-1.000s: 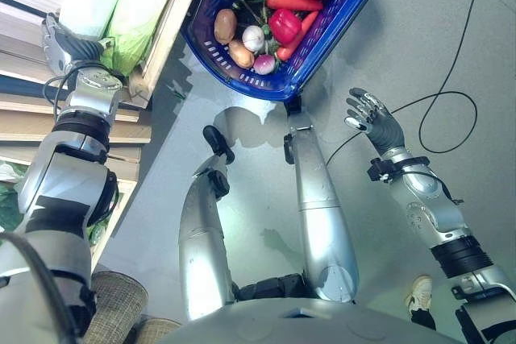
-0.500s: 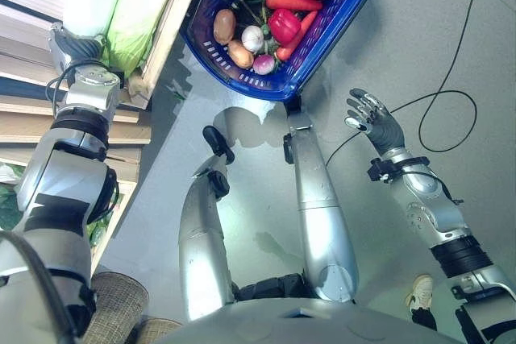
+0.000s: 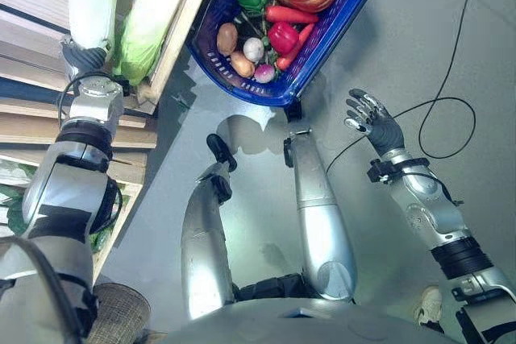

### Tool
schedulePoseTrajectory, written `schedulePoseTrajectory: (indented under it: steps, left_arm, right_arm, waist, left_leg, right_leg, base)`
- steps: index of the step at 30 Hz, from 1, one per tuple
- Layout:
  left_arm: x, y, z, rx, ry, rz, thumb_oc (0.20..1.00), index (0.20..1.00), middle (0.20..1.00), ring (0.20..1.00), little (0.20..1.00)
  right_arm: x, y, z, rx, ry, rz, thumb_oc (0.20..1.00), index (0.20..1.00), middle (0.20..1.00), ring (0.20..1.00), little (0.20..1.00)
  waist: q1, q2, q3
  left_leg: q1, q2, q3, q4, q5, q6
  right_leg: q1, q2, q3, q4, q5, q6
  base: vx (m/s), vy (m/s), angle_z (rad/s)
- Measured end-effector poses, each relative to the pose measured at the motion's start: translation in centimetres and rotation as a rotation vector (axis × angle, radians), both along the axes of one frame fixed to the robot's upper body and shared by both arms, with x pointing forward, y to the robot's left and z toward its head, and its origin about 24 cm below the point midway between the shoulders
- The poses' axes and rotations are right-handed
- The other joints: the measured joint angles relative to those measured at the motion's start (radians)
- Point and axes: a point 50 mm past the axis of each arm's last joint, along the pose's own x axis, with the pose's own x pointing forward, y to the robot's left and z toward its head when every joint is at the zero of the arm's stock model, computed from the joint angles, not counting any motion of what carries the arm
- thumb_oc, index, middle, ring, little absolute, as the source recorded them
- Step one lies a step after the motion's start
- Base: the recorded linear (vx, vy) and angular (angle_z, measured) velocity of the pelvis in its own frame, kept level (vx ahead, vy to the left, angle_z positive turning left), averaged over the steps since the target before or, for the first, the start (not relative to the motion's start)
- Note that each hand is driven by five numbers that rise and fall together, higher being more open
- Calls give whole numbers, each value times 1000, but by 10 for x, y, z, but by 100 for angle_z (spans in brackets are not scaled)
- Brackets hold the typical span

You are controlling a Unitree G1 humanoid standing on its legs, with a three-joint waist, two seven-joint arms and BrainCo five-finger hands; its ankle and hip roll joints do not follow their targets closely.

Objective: Pick up fruits and vegetables into the basket

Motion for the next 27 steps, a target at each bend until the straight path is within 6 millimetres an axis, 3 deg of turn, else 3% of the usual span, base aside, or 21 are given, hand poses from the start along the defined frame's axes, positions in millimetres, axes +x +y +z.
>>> schedulePoseTrajectory:
  steps: [8, 16, 19, 24, 27]
  left_arm:
    - [-19, -20, -29, -54, -148, -193, 200, 200, 200, 200, 200]
    - [-66, -53, -75, -51, -192, -401, 200, 200, 200, 200, 200]
    - [-82, -62, -75, 40, -196, -470, 200, 200, 200, 200, 200]
    - [-91, -78, -66, 185, -199, -615, 200, 200, 200, 200, 200]
    - [-94, -90, -61, 265, -187, -715, 200, 200, 200, 200, 200]
  right_arm:
    - [-25, -8, -14, -6, 41, -9, 1000, 1000, 1000, 1000, 1000]
    - [-39, -13, -13, 27, 6, 10, 1000, 1000, 1000, 1000, 1000]
    - [-41, -13, -9, 83, -20, 41, 1000, 1000, 1000, 1000, 1000]
    - [-38, -4, -3, 207, -66, 117, 1000, 1000, 1000, 1000, 1000]
    - [-34, 8, 14, 216, -143, 183, 1000, 1000, 1000, 1000, 1000]
  waist:
    - [39, 6, 3]
    - [126, 17, 7]
    - [164, 22, 9]
    - [203, 23, 10]
    - [218, 23, 10]
  left_leg:
    - [127, -5, -15, -69, 21, -8]
    - [250, -10, -58, -161, 60, -14]
    - [288, -12, -80, -180, 71, -14]
    - [346, -8, -105, -208, 82, -13]
    - [380, -5, -119, -222, 83, -11]
  right_leg:
    - [125, -4, -29, -37, -8, -2]
    - [264, -11, -94, -95, -9, -3]
    - [316, -16, -120, -110, -10, -3]
    - [400, -23, -163, -145, -9, -2]
    - [446, -21, -181, -164, -9, -2]
  base:
    - [-26, -75, 4]
    - [-52, -160, 15]
    - [-86, -185, 18]
    - [-25, -177, 17]
    - [8, -126, 10]
